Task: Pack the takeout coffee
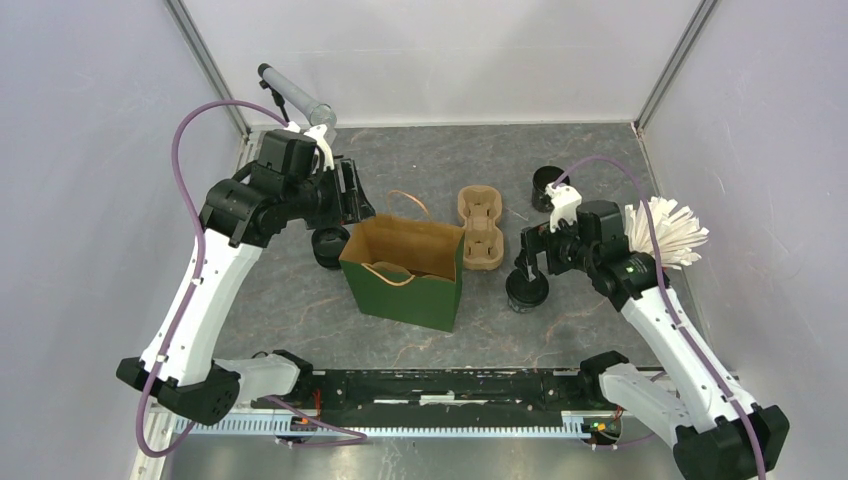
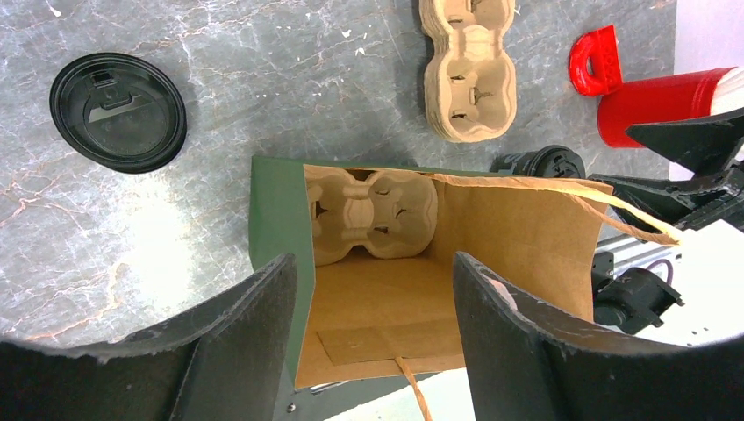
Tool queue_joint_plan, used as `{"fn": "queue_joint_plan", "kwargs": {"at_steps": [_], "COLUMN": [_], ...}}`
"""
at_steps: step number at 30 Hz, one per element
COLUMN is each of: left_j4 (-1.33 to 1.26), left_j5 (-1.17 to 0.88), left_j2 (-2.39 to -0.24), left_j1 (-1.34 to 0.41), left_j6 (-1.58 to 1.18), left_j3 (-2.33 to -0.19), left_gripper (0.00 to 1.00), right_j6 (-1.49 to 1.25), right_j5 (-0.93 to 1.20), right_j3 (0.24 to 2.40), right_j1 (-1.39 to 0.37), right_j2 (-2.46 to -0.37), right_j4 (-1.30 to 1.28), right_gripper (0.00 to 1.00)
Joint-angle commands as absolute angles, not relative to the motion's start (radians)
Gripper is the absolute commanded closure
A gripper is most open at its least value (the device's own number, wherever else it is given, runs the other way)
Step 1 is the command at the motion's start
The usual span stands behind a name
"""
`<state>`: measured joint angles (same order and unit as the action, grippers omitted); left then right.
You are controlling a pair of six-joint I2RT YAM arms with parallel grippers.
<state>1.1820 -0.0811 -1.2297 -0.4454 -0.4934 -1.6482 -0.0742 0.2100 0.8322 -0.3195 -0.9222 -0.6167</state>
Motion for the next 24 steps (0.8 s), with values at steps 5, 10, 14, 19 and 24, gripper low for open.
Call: {"fn": "queue_joint_plan", "kwargs": {"at_steps": [5, 10, 14, 19, 24], "left_j4": [1.183, 1.183, 1.185, 1.184, 1.184], "left_j5": [-0.078, -0.065, -0.058, -0.056, -0.053], "left_j2": [-1.228, -1.229, -1.226, -1.227, -1.23], "left_j1": [-0.447, -0.446, -0.446, -0.446, -0.447], "left_j6": [-0.462, -0.457, -0.451, -0.44, -0.435], "left_j3": [-1.675, -1.672, -1.659, -1.657, -1.661], "left_gripper": [0.28, 0.28, 0.28, 0.28, 0.28], "right_j6": [-0.102, -0.145, -0.201, -0.244, -0.261], "right_j5": [0.17, 0.103, 0.057, -0.054, -0.113], "right_j3": [0.874, 0.939, 0.961, 0.982, 0.973], "right_j1": [-0.325, -0.384, -0.461, -0.566, -0.613], "right_j2": [-0.905, -0.932, -0.972, -1.044, -1.083], "right_j4": [-0.702, -0.788, -0.815, -0.838, -0.836], "right_gripper": [0.08, 0.08, 0.07, 0.04, 0.02]}}
